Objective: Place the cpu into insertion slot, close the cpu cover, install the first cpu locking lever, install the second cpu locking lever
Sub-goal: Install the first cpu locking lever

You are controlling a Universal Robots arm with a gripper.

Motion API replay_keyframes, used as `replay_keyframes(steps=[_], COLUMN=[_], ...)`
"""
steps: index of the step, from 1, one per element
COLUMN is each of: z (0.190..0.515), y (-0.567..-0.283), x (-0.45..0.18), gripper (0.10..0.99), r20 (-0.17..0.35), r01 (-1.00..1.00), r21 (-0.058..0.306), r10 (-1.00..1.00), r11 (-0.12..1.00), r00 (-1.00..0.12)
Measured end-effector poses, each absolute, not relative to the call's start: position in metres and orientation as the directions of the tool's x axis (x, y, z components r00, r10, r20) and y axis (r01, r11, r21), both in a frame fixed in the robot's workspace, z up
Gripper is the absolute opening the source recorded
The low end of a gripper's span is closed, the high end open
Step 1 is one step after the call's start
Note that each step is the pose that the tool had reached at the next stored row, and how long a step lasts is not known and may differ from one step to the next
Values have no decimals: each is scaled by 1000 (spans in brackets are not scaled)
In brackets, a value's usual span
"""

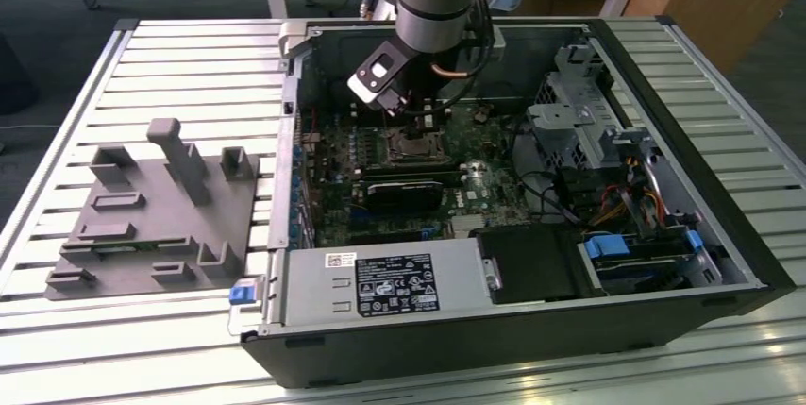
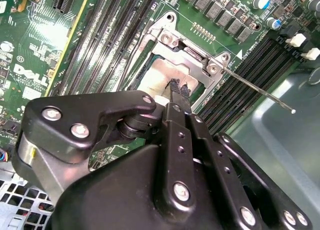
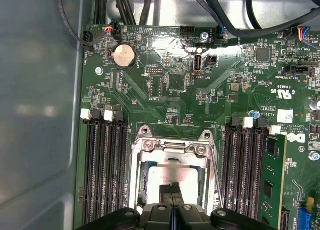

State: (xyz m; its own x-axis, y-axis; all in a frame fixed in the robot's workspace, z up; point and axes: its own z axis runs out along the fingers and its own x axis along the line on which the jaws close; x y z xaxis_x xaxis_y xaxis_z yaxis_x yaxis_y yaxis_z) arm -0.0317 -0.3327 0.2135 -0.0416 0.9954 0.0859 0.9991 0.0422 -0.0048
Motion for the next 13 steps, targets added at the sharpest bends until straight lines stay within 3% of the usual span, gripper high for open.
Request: replay_keyframes(steps=[13], z=[218], y=[-333], x=[-32], gripper=[106], r20=[86], r01=[999], r21=[-5], r10=[995], r11=[42], r00=[-42])
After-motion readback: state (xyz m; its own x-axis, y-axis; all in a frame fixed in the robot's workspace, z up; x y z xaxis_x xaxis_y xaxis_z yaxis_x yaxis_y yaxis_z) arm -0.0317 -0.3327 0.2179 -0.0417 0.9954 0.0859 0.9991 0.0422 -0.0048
